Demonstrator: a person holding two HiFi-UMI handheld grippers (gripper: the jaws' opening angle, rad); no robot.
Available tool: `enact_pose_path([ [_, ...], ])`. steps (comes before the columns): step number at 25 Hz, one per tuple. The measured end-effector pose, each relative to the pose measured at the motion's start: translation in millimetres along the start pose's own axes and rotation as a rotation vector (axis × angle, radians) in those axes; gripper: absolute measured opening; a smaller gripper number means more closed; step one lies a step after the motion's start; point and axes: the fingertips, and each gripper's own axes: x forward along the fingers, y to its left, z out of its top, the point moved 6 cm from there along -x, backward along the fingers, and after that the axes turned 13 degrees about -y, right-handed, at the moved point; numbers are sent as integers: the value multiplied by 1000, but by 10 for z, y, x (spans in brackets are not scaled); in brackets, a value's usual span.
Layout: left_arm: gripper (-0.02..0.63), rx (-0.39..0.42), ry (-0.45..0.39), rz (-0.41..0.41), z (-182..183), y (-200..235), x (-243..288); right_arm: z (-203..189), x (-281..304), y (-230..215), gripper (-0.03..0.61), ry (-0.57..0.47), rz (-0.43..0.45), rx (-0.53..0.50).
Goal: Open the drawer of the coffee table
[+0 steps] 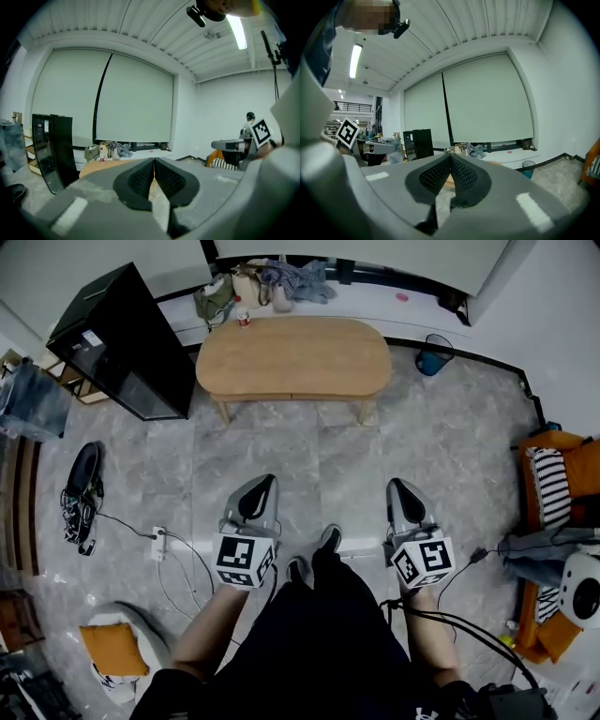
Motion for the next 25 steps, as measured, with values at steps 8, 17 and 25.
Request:
enact_pose_path([
  [8, 5, 28, -4, -7, 118, -174, 768, -86, 486, -678, 3, -3, 18, 53],
  [17, 5, 62, -38, 62, 308, -15, 1084, 145, 856, -1057, 3, -57, 45, -1],
  [25, 5, 164, -112, 89, 721, 466, 1523, 349, 1352, -1285, 3, -86, 79, -124],
])
